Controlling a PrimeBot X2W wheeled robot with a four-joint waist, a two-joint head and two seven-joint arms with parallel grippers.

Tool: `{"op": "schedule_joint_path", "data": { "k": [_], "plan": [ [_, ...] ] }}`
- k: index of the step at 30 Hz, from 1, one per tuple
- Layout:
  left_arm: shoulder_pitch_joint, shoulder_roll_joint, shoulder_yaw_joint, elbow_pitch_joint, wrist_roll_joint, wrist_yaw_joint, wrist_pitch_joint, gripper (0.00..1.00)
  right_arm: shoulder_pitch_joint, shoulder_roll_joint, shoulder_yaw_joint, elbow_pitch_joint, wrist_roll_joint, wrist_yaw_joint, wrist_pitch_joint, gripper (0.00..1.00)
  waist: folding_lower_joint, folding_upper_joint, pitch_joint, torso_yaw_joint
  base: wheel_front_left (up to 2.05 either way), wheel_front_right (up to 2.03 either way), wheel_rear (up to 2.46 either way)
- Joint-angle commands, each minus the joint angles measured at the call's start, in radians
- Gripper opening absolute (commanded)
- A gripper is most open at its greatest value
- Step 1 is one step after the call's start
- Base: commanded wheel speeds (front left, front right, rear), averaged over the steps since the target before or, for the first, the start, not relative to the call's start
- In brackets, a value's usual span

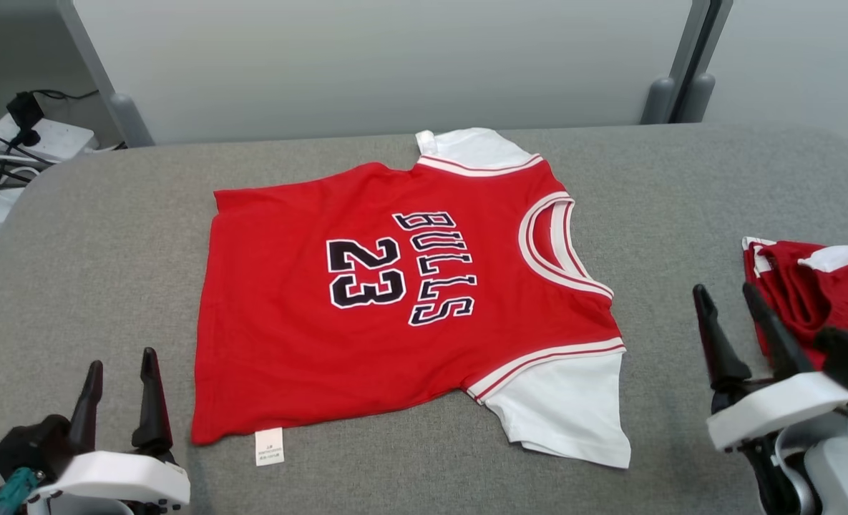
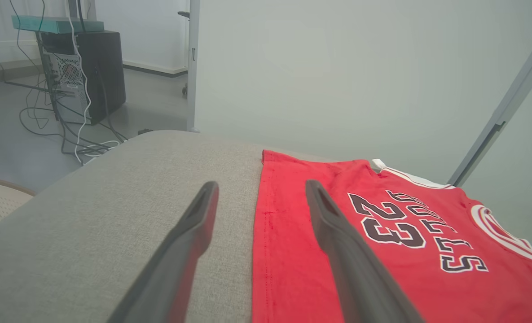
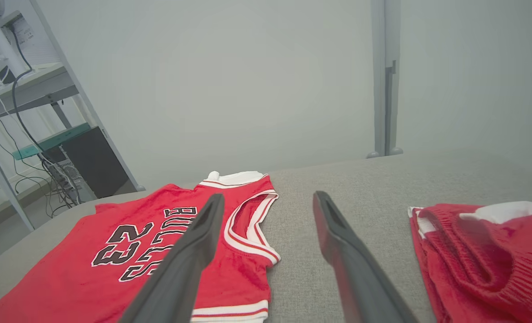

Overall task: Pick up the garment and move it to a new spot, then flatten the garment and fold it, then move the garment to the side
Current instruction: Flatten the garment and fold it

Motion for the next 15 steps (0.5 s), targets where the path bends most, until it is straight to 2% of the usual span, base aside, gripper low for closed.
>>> {"op": "schedule_joint_path", "data": {
  "k": [1,10,15],
  "plan": [
    [-0.001,0.01,0.028,-0.04,0.014,-0.002,-0.01,1.0,0.015,-0.001,0.007,-0.041,-0.037,0.004,-0.013,1.0,0.0,0.0,-0.018,0.003,0.0,0.0,0.0],
    [0.077,-0.008,-0.001,-0.1,0.048,-0.003,-0.01,1.0,0.089,0.054,-0.033,-0.093,-0.179,0.004,-0.013,1.0,0.0,0.0,-0.062,0.007,0.0,0.0,0.0],
    [0.111,-0.009,-0.029,-0.119,0.053,0.012,-0.01,1.0,0.124,0.075,-0.047,-0.102,-0.233,0.004,-0.013,1.0,0.0,0.0,-0.077,0.008,0.0,0.0,0.0]
  ]
}}
